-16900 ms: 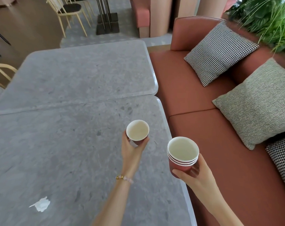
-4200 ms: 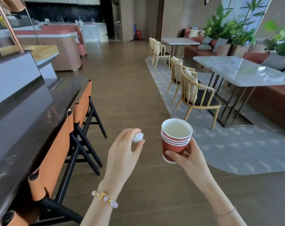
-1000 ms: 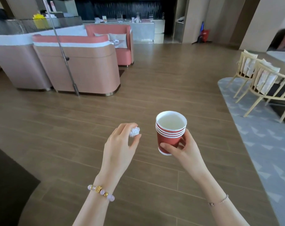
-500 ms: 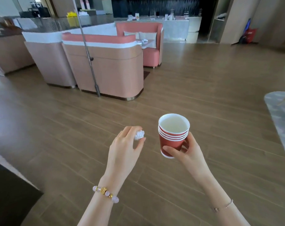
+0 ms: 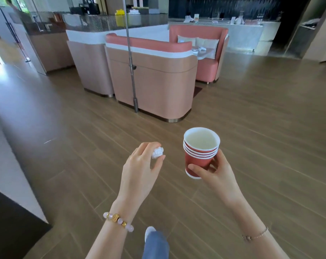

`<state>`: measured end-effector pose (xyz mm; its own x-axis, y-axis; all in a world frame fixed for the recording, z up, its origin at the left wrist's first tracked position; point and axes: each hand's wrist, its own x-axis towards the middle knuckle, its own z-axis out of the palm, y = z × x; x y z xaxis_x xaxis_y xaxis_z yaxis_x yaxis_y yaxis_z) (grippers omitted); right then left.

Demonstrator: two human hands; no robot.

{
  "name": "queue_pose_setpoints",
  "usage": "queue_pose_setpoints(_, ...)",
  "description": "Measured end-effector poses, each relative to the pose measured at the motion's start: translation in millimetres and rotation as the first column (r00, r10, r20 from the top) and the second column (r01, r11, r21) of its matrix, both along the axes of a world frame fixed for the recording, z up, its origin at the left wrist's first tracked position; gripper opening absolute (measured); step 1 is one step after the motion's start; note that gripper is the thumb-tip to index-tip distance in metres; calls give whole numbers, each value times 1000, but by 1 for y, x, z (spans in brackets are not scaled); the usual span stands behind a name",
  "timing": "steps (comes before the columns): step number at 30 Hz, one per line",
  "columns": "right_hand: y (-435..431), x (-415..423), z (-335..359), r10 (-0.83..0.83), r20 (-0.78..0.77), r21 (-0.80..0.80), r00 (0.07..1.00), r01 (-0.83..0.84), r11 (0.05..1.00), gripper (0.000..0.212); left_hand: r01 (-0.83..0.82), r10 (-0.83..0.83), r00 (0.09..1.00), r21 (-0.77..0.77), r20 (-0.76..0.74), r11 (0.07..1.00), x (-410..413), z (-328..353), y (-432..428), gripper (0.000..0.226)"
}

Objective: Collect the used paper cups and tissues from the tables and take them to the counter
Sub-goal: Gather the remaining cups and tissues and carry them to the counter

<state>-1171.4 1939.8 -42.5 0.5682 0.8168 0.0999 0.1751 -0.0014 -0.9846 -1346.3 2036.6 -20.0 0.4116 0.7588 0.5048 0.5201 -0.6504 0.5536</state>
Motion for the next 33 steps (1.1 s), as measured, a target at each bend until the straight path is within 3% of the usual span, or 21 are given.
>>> queue_pose_setpoints(11, 242, 47, 18, 142, -12, 38, 990, -141, 989, 57, -123, 122, 992, 32, 20, 992, 37, 23, 227, 23)
queue_pose_setpoints(21, 430, 56, 12, 299, -30, 35, 954, -298, 954, 59, -316, 316, 948, 3, 28, 949, 29, 18, 377, 22)
queue_pose_setpoints(33, 701, 94, 4, 588, -86, 107, 804, -579, 808, 63, -532, 531, 846, 16, 52, 846, 68, 17, 597, 22)
